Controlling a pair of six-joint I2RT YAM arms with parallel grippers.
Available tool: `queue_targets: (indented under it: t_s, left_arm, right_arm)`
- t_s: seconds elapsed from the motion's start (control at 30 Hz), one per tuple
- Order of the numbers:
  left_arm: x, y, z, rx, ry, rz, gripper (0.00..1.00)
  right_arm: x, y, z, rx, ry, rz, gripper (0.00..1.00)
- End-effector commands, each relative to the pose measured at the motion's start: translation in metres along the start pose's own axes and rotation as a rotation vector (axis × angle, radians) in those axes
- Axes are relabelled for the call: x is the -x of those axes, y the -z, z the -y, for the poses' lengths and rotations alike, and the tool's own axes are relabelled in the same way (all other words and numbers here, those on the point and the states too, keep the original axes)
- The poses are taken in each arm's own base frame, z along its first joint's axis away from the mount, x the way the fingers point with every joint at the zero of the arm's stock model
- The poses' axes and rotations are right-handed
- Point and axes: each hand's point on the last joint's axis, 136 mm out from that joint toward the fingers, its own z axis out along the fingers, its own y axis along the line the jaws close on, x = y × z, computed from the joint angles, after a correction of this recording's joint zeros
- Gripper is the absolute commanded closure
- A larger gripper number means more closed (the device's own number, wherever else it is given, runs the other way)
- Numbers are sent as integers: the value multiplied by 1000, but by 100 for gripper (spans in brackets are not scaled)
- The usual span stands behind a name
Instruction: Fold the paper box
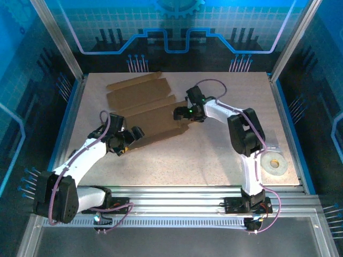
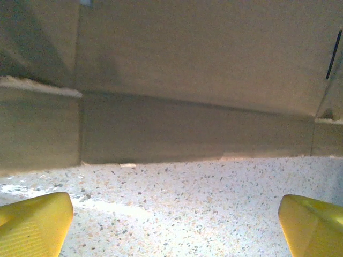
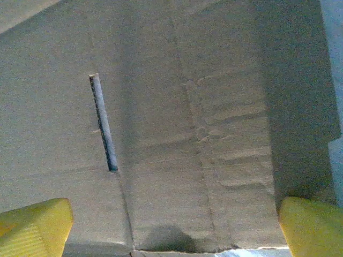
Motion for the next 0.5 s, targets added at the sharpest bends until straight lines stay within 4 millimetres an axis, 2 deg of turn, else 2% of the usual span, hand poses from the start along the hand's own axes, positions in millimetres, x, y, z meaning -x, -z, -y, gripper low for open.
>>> queue_targets:
  t_s: [0.0,0.07,0.23,0.47]
  left_arm:
    - [-4,1,5,-21,6,3,1]
    - [-7,0,7,-20,-3,0,1]
    - [-17,-7,17,-19,-23,-11,1]
    - [-24,-25,26,37,-38,-39,1]
  right_arm:
    - [-15,13,41,-64,-72,-9,0]
    - [-23,22,53,-76,-81,-4,0]
    - [-57,47,90,-149,-120,1,0]
    - [-110,72,105,-144,-176,1,0]
